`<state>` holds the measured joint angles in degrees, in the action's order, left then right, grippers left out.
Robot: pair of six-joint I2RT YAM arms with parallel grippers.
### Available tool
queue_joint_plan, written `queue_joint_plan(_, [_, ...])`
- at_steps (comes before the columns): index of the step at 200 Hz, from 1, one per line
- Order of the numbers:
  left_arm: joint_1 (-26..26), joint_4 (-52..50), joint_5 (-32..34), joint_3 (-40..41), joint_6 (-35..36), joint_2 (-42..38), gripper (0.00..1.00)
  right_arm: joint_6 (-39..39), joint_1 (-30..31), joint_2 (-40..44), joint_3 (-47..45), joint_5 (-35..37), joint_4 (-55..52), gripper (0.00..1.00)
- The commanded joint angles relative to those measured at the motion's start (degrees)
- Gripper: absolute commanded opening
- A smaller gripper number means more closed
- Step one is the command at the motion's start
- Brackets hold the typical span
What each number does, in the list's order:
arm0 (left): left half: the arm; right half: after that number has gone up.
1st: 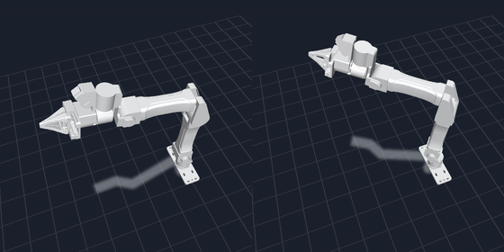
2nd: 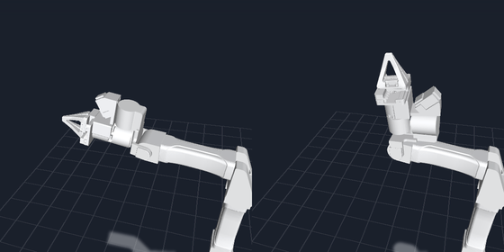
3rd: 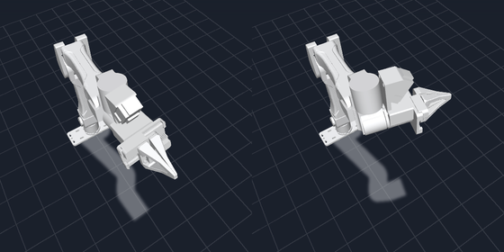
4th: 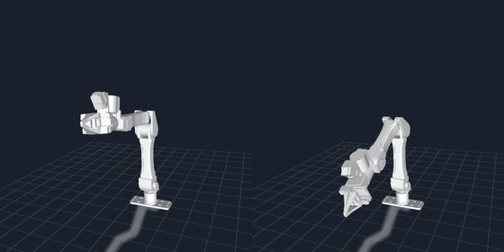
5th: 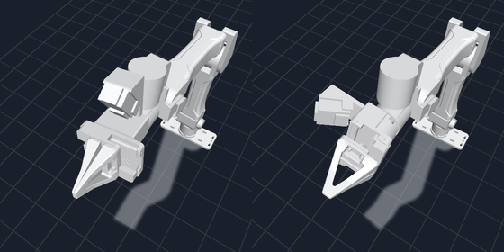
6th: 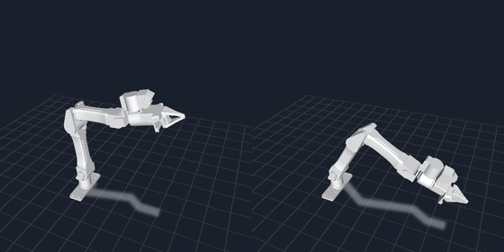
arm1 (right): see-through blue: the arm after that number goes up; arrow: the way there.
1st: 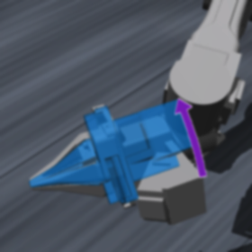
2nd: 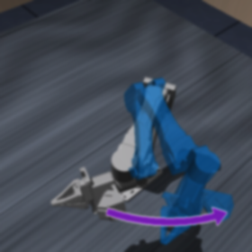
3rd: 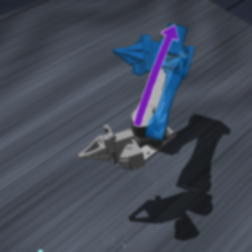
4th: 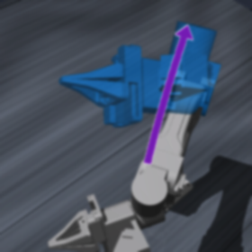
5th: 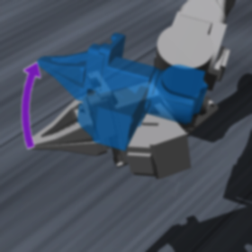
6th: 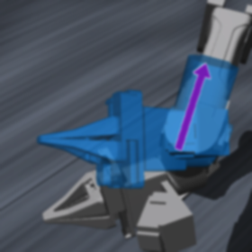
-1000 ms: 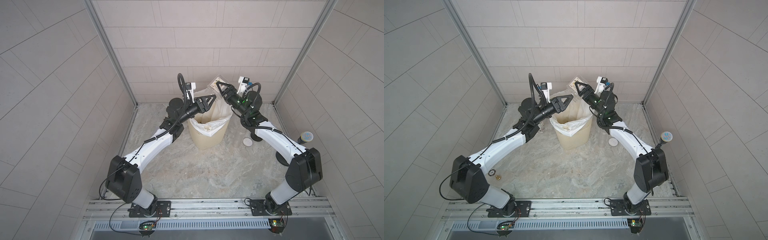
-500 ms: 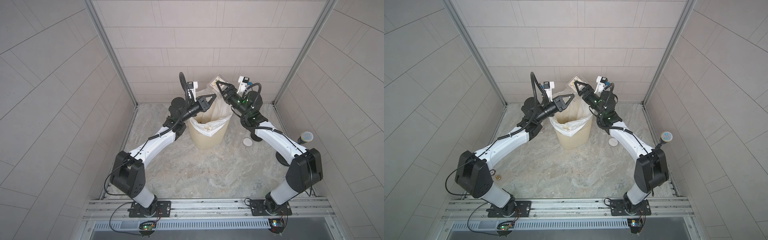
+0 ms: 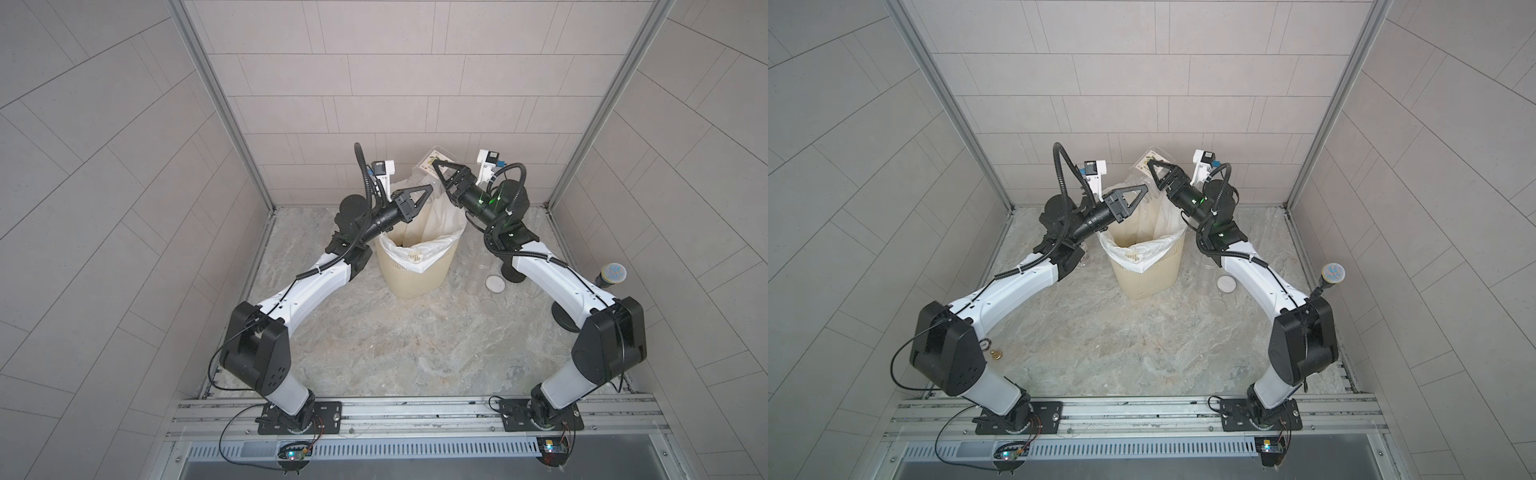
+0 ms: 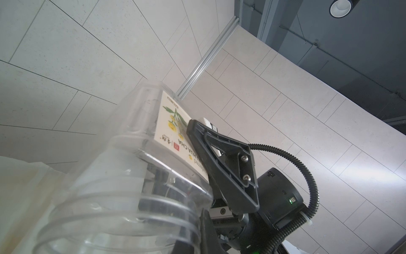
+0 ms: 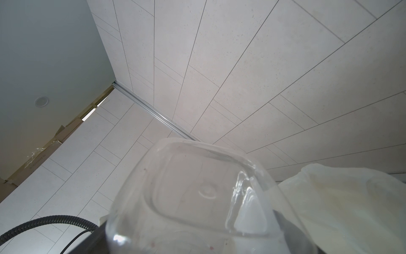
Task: Empty the moldy dried flower tea in the jars
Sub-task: Place the jar at the center of the board.
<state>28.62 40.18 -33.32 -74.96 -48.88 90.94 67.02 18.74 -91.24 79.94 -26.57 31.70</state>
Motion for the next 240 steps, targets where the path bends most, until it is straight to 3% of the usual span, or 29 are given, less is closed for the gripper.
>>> queue_joint_plan(1, [-1.30, 3.64, -0.67, -0.89, 0.32, -1.42, 0.01, 2.87, -2.61, 3.53, -1.32, -0.33, 5.61, 1.00])
queue_joint_plan(46, [-3.47, 6.06, -1.31, -0.52, -1.21, -2.43, 0.00, 12.34, -7.81, 2.17, -5.02, -0.61, 12.93, 1.00])
queue_joint_plan(65, [-5.65, 2.80, -0.83, -0.30, -1.04, -4.50, 0.00, 12.18, -9.53, 2.76, -6.04, -1.18, 12.71, 1.00])
queue_joint_plan(89, [-9.44, -8.39, -1.72, -2.19, 0.95, -7.75, 0.00, 6.22, -10.43, 4.76, -6.16, -1.97, 8.17, 1.00])
queue_joint_plan(112, [-12.27, -21.55, 1.76, -2.60, 7.82, -12.66, 0.00, -1.68, -10.55, 6.95, -6.54, -1.52, 1.02, 1.00])
queue_joint_plan(148, [-17.45, -47.84, 11.31, -6.43, 20.60, -19.42, 0.00, -6.52, -10.80, 8.55, -7.43, -0.77, -2.30, 1.00])
queue_joint_plan(192, [-24.38, -79.78, 25.26, -14.93, 27.01, -19.61, 0.00, -10.93, -10.67, 8.60, -7.61, 0.11, -5.61, 0.99])
queue_joint_plan(240, [-33.85, -89.25, 17.99, -9.27, 25.03, -18.47, 0.00, -24.00, -9.35, 11.29, -5.93, 4.24, -17.94, 0.96])
